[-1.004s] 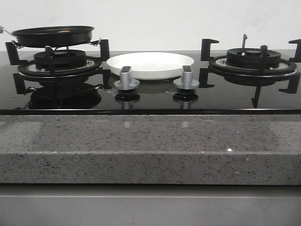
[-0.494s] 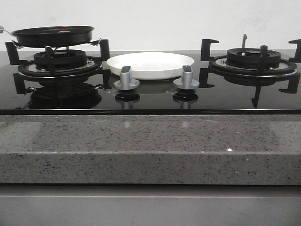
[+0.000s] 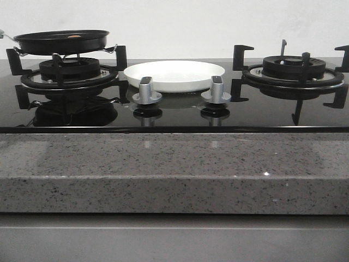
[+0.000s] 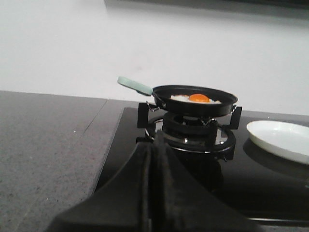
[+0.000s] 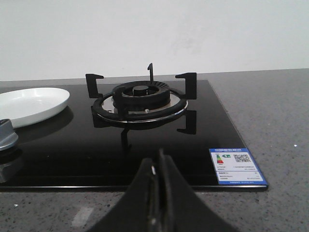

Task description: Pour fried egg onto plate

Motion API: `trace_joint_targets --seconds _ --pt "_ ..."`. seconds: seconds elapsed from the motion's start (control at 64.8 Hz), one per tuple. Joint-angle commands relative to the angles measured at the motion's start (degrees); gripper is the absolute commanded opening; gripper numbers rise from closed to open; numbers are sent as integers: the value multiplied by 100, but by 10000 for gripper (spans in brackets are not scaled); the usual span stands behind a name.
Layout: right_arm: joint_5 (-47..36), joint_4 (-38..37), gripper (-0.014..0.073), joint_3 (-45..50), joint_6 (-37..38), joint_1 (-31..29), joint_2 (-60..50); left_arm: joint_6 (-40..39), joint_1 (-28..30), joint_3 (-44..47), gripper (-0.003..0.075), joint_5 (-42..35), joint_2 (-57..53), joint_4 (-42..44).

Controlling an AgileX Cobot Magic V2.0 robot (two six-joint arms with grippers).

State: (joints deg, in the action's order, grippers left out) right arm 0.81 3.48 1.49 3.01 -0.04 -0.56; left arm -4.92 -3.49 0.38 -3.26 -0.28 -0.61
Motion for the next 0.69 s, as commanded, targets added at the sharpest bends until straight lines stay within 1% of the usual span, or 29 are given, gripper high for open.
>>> trace_joint_targets --seconds 0.0,0.124,0.201,0.324,0.417,0.556,0.679 --pt "-525 -68 -68 -22 -4 -30 -113 -53 15 18 -19 -726 -99 2" --pt "-676 -68 -68 -59 -4 -30 -113 -53 15 -118 -19 -764 -99 2" --pt "-646 -68 -68 -243 -4 -24 -113 -53 15 -355 -19 -540 -99 -22" --pt "-296 -68 -68 -854 -4 -24 -100 -53 15 -1231 -19 413 -10 -22" --pt "326 -74 -68 -1579 -9 -24 17 -53 15 -2028 -19 1136 258 -22" --pt "1248 -189 -68 -2687 -242 -24 532 -53 15 -3181 -19 2204 882 -22" --pt "1777 -218 -68 -3428 -301 -24 1181 -53 15 -3969 -19 2982 1489 -11"
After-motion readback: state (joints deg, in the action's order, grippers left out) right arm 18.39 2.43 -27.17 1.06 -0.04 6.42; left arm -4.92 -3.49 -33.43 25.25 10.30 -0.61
